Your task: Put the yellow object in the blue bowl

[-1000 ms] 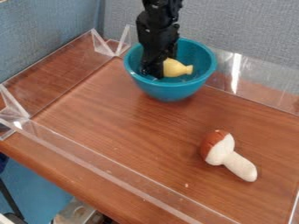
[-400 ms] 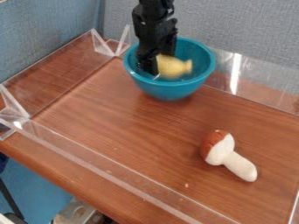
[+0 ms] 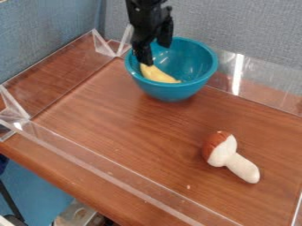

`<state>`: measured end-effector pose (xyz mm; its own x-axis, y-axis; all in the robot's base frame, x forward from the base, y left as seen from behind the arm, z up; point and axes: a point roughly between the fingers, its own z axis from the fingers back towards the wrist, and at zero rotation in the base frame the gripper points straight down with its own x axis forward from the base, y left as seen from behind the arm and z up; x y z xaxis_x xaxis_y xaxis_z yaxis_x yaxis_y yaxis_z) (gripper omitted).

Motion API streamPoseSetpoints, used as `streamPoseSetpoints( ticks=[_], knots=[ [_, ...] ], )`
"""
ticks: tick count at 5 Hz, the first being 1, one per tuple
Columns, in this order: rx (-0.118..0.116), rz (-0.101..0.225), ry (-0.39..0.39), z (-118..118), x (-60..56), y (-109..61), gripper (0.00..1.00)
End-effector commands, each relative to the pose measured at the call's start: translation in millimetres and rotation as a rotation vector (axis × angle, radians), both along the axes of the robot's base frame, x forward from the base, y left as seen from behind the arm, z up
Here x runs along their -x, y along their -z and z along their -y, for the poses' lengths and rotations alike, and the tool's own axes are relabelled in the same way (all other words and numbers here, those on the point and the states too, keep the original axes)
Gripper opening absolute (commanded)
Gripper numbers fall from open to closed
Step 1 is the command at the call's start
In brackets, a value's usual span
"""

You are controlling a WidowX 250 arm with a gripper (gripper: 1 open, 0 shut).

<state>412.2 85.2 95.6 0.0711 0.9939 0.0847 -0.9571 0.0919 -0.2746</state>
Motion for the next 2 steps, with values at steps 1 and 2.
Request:
streamPoseSetpoints(
  ticks=[1,2],
  knots=[
    [-0.004,0.119,-0.065,-9,0.8,-68.7,1.0],
    [0.008,0.128,-0.029,-5,11.9,-80.0,1.0]
  ],
)
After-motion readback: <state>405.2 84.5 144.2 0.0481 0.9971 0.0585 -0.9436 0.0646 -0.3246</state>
